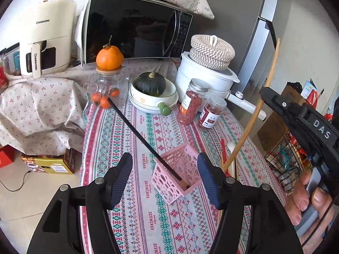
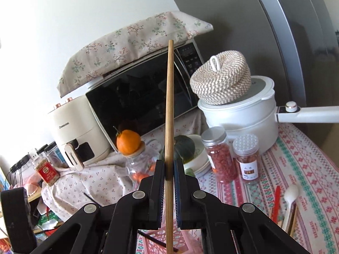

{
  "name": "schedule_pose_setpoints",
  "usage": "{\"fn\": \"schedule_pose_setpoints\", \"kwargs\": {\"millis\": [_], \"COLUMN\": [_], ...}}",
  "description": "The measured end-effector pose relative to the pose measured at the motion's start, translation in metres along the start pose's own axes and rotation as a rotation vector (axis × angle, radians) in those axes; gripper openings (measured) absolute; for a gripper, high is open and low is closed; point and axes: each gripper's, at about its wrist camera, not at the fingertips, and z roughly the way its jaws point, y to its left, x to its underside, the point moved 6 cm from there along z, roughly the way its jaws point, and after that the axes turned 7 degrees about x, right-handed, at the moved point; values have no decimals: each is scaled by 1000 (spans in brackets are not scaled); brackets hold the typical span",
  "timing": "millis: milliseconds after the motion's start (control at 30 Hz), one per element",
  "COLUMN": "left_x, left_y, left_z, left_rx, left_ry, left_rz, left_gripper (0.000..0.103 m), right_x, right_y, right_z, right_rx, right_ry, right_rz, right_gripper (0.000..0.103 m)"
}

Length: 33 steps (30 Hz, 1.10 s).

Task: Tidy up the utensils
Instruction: 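Carry both chopsticks over the pink basket and release them inside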

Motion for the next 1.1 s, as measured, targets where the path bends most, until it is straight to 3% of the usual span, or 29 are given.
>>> {"fn": "schedule_pose_setpoints", "kwargs": {"millis": [400,700,800,900,1100], "left_x": [28,35,38,41,49], "left_y": [24,41,43,39,23], "left_z": [-3,3,4,5,7], "left_rx": [-38,-108,-127,-125,-105], "left_ry": [89,130,144,151,168], "left_rz": [6,-19,-34,-26,-6], "left_gripper": [73,82,87,91,102], "right_x": [24,55,60,56,37], "right_y": [19,33,36,32,6], "right_z": [34,61,63,58,37], "right_rx": [51,69,58,52,71], "right_ry": [-15,64,100,111,132], "right_rz": [-57,-115,-132,-125,-99], "right_gripper": [5,7,19,40,60]}}
